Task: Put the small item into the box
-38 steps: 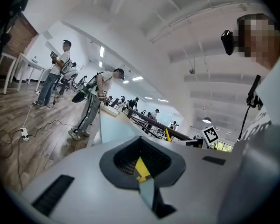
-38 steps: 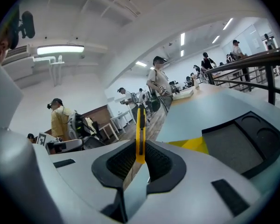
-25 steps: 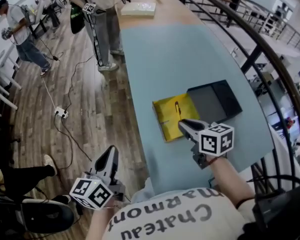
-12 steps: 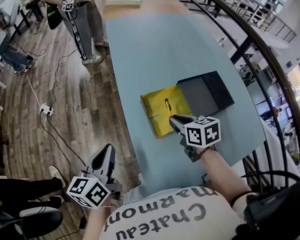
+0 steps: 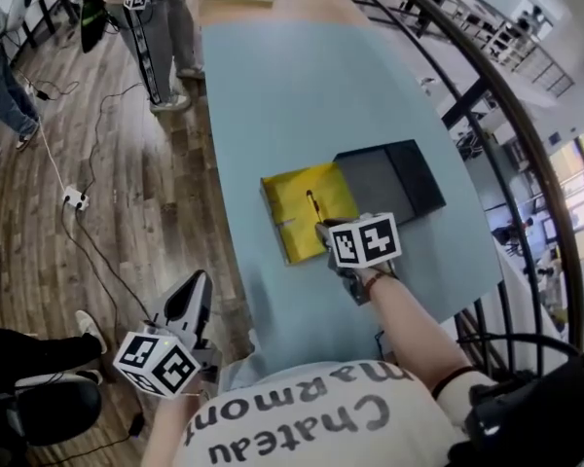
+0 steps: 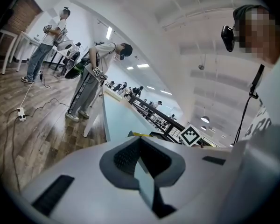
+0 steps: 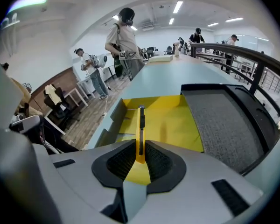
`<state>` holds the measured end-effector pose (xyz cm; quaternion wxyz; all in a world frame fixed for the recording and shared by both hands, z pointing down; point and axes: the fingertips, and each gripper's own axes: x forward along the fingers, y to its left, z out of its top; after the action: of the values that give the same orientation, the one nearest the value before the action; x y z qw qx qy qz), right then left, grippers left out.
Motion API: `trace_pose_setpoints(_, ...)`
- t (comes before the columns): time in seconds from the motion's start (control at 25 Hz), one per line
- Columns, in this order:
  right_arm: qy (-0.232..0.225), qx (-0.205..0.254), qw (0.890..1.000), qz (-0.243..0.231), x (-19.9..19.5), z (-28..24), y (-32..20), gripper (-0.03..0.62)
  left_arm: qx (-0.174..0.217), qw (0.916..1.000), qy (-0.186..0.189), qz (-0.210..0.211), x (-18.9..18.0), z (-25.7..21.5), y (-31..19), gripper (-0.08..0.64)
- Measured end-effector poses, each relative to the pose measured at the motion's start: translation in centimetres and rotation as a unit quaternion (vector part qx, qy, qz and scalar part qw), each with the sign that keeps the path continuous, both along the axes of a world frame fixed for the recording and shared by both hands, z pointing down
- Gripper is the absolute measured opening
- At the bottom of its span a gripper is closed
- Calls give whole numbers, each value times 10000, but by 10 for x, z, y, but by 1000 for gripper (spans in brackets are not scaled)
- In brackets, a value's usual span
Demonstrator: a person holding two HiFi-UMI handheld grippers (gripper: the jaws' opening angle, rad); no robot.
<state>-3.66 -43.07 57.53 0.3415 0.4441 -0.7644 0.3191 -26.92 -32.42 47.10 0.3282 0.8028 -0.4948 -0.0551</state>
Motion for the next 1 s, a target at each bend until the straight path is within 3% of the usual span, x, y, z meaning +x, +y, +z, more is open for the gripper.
trace_pose_setpoints(0.52, 613, -569, 9965, -1, 17, 27, -9, 78, -178, 9998, -89, -9, 6, 12, 10, 3)
trace_pose_setpoints(1.0, 731, -915, 9931, 36, 18, 32, -9, 78, -109, 9999, -74, -79, 6, 4, 14, 3)
